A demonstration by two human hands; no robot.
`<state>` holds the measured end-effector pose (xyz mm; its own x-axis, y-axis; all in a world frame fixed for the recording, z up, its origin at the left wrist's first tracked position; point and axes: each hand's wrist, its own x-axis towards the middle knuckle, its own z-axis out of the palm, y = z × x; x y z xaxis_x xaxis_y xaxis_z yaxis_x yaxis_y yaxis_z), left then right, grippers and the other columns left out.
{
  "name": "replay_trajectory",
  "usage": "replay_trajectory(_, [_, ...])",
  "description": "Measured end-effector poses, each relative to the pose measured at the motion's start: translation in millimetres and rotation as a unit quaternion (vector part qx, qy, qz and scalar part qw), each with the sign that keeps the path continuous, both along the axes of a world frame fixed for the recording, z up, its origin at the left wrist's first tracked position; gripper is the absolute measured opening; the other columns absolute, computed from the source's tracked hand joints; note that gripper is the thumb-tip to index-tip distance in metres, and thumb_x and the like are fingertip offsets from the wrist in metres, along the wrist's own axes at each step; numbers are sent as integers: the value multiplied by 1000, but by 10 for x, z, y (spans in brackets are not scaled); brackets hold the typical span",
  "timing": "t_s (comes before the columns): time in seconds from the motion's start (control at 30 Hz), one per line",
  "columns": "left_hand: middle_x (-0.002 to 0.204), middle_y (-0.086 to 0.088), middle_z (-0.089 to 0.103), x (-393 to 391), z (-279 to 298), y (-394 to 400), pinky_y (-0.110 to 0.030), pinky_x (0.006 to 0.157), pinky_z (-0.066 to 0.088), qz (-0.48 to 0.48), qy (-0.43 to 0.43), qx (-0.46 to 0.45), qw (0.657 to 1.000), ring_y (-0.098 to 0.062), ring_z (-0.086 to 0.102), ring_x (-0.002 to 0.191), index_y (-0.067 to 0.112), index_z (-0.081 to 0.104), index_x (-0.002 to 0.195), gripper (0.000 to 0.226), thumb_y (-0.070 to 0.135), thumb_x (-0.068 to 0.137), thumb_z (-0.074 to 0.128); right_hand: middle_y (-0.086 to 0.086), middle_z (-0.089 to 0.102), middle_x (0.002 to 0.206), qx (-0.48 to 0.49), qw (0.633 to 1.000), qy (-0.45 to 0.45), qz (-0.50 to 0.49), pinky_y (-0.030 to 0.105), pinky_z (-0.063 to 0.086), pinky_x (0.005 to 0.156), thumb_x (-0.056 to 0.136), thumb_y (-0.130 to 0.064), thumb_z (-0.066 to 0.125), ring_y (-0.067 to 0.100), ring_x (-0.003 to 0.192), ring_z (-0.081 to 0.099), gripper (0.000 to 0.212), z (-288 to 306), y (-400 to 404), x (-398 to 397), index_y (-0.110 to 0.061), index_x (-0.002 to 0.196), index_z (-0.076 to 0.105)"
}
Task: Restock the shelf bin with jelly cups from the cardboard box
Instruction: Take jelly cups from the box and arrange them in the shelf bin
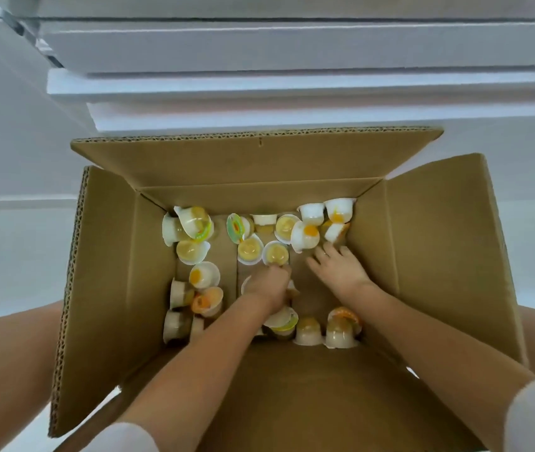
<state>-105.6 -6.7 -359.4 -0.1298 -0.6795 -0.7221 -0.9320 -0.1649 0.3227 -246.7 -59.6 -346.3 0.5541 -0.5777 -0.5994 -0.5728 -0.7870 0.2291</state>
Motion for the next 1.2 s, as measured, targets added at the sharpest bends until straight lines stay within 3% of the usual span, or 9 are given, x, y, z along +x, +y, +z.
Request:
replay_trajectory(0.23, [105,-11,58,253,336,-27,-30,68,44,180,105,-9,978,-25,57,91,6,45,121,40,32,92,57,8,52,125,112,964,-112,-215,37,44,93,85,-9,59,27,123,43,51,232,-84,-25,-17,132,40])
replay_trajectory(0.3, [100,-7,57,361,579,-77,-29,67,49,292,186,15,938,-22,58,79,10,46,125,35,26,94,53,7,59,112,170,887,-227,-365,33,50,80,79,-17,67,24,107,55,41,431,-108,-26,-18,116,50])
replay_trajectory(0.4, [110,-11,60,514,1029,-162,-36,84,53,428,307,89,845,-25,62,89,14,48,130,35,23,96,52,-1,60,109,292,701,-362,-540,24,51,80,74,-29,75,13,99,59,37,954,-253,54,-19,106,60])
replay_trajectory(0.47, [103,-11,62,609,1424,-198,-32,77,51,461,368,108,801,-23,60,86,17,52,121,27,29,97,50,1,61,109,367,598,-414,-581,26,54,80,79,-28,73,12,100,61,30,1423,-367,125,-20,106,63])
replay_trajectory(0.57, [85,-11,60,726,2104,-205,-24,53,46,479,458,144,735,-20,57,67,15,53,104,35,45,99,36,7,63,107,388,541,-493,-560,30,57,74,86,-26,68,17,98,64,33,2204,-478,178,-15,116,60])
replay_trajectory(0.67, [97,-13,62,787,2759,-188,-29,63,55,500,533,125,671,-22,60,81,10,55,106,35,39,100,36,6,66,103,401,534,-562,-488,41,52,93,88,-23,66,17,91,65,27,2946,-430,168,-14,113,61])
replay_trajectory(0.83, [126,-19,57,681,3567,-115,-43,70,60,473,640,48,603,-33,63,104,2,56,119,53,29,75,70,3,61,123,308,577,-689,-313,33,53,94,82,-17,72,15,107,63,39,3845,-181,100,-19,119,61])
replay_trajectory(1.03, [127,-27,57,509,3804,-49,-42,79,58,355,740,52,569,-40,57,116,-6,61,118,77,21,51,90,-5,60,117,282,628,-702,-182,20,51,86,76,-1,75,4,105,62,49,3917,29,141,-16,117,54])
replay_trajectory(1.2, [116,-24,65,517,3688,-14,-39,87,55,323,715,46,618,-40,64,105,0,73,101,61,29,50,89,-10,60,108,291,651,-680,-169,19,50,83,75,-2,76,1,98,63,49,3794,-7,171,-21,113,52])
